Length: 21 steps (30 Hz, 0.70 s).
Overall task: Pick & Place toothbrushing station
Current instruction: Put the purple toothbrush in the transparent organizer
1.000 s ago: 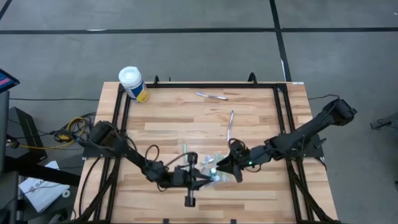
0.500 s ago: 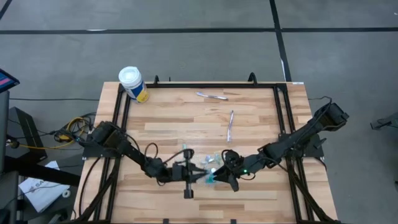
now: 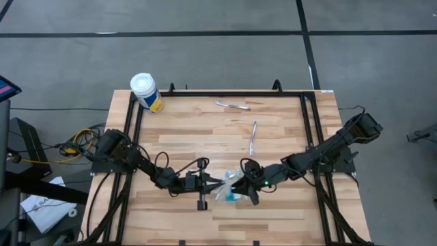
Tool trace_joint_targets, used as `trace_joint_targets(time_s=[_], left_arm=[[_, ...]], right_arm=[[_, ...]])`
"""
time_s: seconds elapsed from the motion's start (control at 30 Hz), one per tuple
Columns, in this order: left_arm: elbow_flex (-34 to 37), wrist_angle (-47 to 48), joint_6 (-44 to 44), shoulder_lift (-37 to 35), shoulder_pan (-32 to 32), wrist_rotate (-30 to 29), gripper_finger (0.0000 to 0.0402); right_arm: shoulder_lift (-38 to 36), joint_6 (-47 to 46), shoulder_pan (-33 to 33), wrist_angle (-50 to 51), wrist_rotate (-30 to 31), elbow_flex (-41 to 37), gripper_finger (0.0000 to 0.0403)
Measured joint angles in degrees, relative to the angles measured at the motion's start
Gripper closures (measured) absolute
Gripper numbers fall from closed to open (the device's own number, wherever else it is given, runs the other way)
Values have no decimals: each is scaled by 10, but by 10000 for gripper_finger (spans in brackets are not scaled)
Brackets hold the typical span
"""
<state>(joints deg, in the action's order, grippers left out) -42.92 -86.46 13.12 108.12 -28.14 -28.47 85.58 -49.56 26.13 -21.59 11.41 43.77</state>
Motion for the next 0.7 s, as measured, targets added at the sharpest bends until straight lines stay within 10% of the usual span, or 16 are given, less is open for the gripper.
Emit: trace_joint_targets(time_s=[0.7], left_arm=[[-40, -35, -10, 38, 16, 69, 401]], right_arm=[[0, 5, -7, -1, -26, 0, 276]])
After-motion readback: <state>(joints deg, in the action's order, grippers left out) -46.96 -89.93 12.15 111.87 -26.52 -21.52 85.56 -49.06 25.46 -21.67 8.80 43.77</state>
